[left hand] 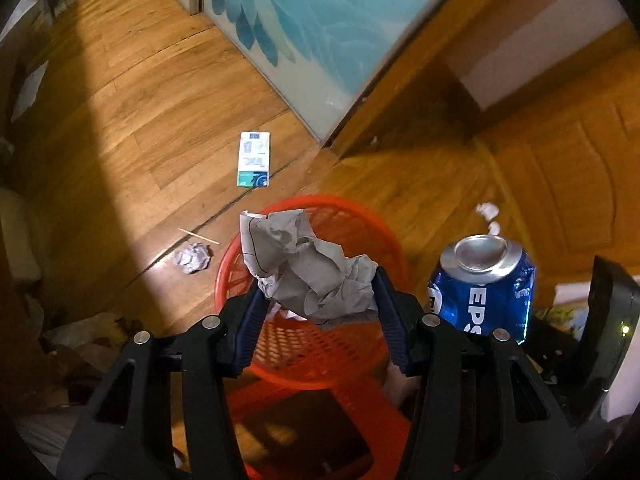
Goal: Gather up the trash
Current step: 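Carry the can and crumpled paper to the red wastebasket and open both tools, then move both open tools back over the bed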
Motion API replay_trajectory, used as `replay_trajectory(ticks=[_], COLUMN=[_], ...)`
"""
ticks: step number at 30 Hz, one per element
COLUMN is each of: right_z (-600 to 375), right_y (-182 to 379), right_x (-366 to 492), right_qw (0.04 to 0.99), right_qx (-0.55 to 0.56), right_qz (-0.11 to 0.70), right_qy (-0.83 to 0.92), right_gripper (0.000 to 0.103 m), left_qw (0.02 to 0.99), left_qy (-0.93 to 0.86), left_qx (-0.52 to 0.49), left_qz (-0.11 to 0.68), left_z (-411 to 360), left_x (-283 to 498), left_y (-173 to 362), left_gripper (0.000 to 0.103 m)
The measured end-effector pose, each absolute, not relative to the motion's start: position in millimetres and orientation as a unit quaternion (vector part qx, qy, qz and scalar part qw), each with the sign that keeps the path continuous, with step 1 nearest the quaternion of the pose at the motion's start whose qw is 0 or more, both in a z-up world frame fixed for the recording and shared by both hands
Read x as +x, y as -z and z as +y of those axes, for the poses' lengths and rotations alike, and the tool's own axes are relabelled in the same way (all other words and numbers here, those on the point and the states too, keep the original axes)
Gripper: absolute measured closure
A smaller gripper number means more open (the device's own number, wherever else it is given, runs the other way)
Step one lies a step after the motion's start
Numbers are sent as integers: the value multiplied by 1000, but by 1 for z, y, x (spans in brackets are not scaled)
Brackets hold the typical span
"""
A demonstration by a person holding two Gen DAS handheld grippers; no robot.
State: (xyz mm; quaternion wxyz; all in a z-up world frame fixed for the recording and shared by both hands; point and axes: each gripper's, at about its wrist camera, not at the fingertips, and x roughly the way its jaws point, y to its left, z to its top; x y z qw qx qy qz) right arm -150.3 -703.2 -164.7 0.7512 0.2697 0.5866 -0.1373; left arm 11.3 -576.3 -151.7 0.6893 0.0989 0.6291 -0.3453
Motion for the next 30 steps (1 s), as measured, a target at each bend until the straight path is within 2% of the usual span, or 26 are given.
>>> replay_trajectory(ticks=[6, 9, 11, 12, 14, 23, 27, 30], right_z=[-690, -684, -681, -679, -677, -670, -659, -641], right_y=[179, 183, 184, 185, 186, 159, 130, 103], right_x=[-151, -146, -143, -142, -141, -126, -107, -84], right_qw=[744, 741, 739, 738, 740, 770, 797, 824], right_qx=[276, 276, 277, 276, 272, 240, 205, 171], right_qz=[593, 597, 599, 600, 599, 574, 554, 529], right_qy=[132, 134, 134, 136, 140, 139, 128, 107], right_gripper=[51, 50, 47, 39, 33, 34, 34, 32], left_qw=[677, 679, 675, 674, 672, 706, 760, 801], left_qy=[341, 341, 337, 334, 329, 327, 314, 296], left_qx=[113, 116, 113, 111, 112, 81, 90, 54], left_qz=[643, 640, 646, 649, 654, 623, 562, 517], left_z=[-576, -578, -580, -579, -578, -557, -530, -485], left_x=[4, 0, -2, -2, -1, 10, 19, 32], left_y=[162, 158, 159, 161, 162, 136, 94, 56], left_gripper=[48, 42, 20, 19, 19, 19, 19, 19])
